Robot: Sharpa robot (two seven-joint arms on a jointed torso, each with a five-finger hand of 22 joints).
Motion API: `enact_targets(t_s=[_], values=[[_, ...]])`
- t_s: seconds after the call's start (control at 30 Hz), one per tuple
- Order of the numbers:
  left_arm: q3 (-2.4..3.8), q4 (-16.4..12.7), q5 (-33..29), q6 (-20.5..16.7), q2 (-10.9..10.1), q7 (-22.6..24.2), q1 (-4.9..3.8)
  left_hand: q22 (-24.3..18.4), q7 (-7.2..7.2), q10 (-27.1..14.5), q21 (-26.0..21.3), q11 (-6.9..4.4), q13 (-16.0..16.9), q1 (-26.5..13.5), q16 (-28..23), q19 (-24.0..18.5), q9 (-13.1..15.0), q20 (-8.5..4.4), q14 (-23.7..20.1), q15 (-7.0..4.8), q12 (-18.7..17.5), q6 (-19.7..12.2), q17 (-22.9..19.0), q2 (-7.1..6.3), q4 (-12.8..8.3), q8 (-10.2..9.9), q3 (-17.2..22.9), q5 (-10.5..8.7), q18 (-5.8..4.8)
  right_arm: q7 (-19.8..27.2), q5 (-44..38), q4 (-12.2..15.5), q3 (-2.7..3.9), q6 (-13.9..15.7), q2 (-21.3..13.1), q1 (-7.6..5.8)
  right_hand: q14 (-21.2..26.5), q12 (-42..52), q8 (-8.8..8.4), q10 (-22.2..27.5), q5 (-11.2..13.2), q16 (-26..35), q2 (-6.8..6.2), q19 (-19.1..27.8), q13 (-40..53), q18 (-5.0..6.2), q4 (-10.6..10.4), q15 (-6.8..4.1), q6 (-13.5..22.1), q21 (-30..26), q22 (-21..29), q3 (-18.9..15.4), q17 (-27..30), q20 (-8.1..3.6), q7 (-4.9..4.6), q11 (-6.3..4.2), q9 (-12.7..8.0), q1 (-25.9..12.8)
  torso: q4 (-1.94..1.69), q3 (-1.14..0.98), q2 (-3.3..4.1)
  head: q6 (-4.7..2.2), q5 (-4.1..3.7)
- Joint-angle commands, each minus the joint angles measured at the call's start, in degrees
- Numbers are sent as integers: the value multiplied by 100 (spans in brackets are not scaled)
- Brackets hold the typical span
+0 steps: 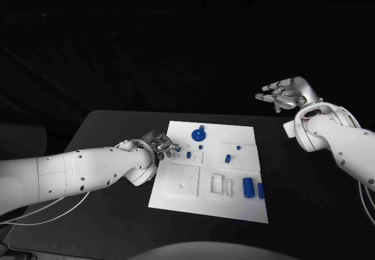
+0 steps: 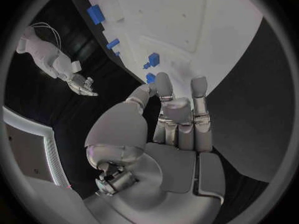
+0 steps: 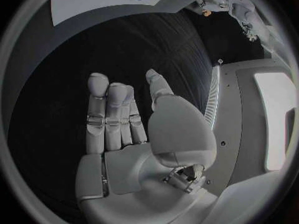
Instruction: Assemble the parts on the task board
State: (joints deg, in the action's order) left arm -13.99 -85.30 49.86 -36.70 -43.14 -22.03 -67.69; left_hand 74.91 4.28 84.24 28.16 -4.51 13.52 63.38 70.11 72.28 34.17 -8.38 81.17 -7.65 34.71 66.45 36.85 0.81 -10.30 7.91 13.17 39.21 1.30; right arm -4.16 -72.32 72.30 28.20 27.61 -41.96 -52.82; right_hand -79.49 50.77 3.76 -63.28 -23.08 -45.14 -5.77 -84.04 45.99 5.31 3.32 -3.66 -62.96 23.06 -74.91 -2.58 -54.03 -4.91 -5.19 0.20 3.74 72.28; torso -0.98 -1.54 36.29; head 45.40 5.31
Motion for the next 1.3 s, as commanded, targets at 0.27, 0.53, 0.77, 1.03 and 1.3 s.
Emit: enact_targets(t_s=[0.27,0.53,0.77,1.03,1.3], values=[[3,23,479,338,56,-341,8,66,-519,264,26,-2,0,23,-11,17,54,37,33,1,49,758,37,-12,-346,19,342,30,114,67,20,-1,2,-90,6,-2,-3,33,-19,5,-99,-24,16,-117,-13,63,-36,-15,-27,27,-253,24,8,5,5,-39,-7,-45,-17,0,9,16,-31],[2,89,790,252,132,-355,12,68,-517,263,36,6,-3,18,-15,17,88,43,27,3,63,747,28,-35,-344,40,342,83,121,63,24,5,2,-104,6,-2,2,33,-19,9,-136,-23,20,-113,-17,63,-49,-15,-25,20,-251,33,9,5,4,-39,-7,-43,-32,0,17,20,-49],[3,144,936,150,200,-334,37,65,-517,264,38,7,-8,23,-30,17,85,45,28,4,62,747,3,-48,-329,44,341,100,123,61,26,1,2,-115,10,-2,3,33,-19,10,-136,-23,19,-114,-17,62,-45,-15,-25,28,-253,36,9,5,4,-40,-7,-36,-34,3,18,21,-57],[3,187,997,172,246,-364,54,64,-526,263,43,5,-13,32,-25,16,101,48,34,3,69,759,7,-69,-302,74,346,118,127,59,35,-8,2,-126,14,-2,3,34,-19,10,-141,-23,15,-111,-20,63,-43,-15,-25,14,-250,37,10,5,5,-40,-7,-36,-43,2,21,28,-74],[3,232,1015,232,273,-413,103,64,-528,263,46,5,-16,32,-23,14,121,49,33,3,70,756,8,-80,-293,94,352,127,128,56,41,-15,2,-138,14,-2,3,34,-19,10,-141,-23,15,-111,-20,63,-43,-15,-25,14,-250,37,10,5,5,-40,-7,-36,-53,4,20,35,-83]])
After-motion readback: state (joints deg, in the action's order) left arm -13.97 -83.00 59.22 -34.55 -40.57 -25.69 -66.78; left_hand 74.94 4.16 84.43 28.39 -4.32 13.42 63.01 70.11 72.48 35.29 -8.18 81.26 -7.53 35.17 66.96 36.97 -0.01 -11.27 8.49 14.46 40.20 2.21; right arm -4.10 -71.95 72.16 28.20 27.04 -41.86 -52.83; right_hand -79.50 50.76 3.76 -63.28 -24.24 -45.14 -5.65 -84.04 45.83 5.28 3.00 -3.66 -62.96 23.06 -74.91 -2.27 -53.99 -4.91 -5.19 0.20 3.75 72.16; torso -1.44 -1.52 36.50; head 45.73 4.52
